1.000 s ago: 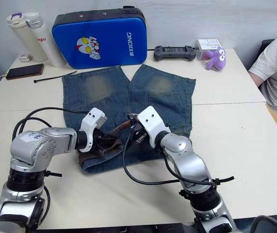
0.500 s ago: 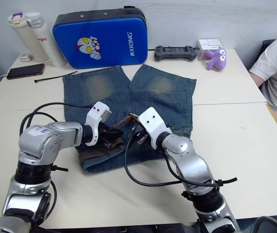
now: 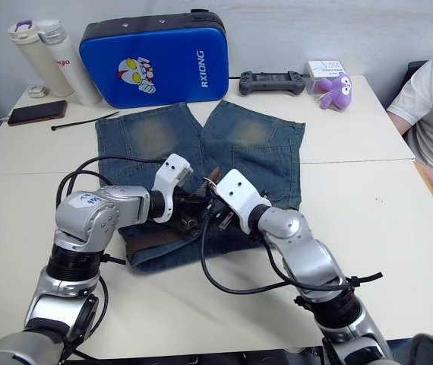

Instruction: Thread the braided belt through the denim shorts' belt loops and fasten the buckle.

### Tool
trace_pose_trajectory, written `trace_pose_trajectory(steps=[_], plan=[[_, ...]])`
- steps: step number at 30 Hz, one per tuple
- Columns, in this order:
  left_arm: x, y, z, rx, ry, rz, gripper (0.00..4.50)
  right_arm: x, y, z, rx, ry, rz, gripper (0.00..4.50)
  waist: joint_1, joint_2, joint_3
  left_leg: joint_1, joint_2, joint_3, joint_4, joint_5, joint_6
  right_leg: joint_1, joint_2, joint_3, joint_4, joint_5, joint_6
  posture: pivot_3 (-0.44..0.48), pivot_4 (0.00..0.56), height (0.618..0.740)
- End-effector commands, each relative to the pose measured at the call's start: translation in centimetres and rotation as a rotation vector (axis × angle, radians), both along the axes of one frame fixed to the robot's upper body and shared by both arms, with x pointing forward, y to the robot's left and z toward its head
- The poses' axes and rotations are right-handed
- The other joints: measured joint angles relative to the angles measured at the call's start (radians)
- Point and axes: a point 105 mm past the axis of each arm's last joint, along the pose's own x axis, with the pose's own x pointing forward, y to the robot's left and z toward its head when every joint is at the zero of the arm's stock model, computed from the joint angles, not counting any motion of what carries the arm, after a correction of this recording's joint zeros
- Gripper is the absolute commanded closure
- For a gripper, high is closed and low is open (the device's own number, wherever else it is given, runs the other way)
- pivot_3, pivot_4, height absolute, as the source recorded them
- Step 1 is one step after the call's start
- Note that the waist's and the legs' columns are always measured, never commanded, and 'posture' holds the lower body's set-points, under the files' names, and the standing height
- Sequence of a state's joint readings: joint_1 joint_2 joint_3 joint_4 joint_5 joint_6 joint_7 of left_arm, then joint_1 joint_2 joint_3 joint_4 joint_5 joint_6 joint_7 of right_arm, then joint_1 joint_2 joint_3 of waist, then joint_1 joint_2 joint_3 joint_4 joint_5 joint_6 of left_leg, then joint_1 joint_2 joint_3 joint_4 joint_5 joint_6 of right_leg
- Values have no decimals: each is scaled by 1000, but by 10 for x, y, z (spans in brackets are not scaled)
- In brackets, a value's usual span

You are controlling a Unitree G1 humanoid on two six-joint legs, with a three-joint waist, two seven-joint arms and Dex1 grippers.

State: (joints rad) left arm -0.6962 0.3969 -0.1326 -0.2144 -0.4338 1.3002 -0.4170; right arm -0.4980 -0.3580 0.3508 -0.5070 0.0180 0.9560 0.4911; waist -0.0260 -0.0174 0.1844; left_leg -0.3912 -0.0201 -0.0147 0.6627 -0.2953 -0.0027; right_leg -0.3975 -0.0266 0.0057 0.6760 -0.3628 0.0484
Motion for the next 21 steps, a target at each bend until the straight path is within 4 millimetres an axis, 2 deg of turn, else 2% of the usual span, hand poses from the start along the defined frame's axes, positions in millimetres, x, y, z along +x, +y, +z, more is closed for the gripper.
trace_pose_trajectory(steps=[1,5,9,16,20,21], plan=[[-2,-8,18,-10,-81,-85,4500,-11,13,15,-20,-59,139,4468,0,0,0,0,0,0,0,0,0,0,0,0,0,0,0,0,150,740],[4,6,18,31,-110,-75,4500,-15,9,12,-77,-50,191,4468,0,0,0,0,0,0,0,0,0,0,0,0,0,0,0,0,150,740],[7,9,17,41,-122,-77,4500,-16,6,11,-100,-43,219,4468,1,0,0,0,0,0,0,0,0,0,0,0,-1,0,0,0,150,740],[11,-5,15,76,-175,-139,4500,-21,4,7,-159,0,279,4468,1,0,0,0,0,0,0,0,0,0,0,0,-2,0,0,0,150,740],[8,-13,13,69,-170,-172,4500,-22,5,8,-138,24,284,4468,2,0,0,-1,0,0,0,0,0,0,0,0,-1,0,0,0,150,740],[8,-13,11,75,-170,-176,4500,-24,4,8,-127,41,290,3413,2,0,0,-1,0,0,0,0,0,0,0,0,-1,0,0,0,150,740]])
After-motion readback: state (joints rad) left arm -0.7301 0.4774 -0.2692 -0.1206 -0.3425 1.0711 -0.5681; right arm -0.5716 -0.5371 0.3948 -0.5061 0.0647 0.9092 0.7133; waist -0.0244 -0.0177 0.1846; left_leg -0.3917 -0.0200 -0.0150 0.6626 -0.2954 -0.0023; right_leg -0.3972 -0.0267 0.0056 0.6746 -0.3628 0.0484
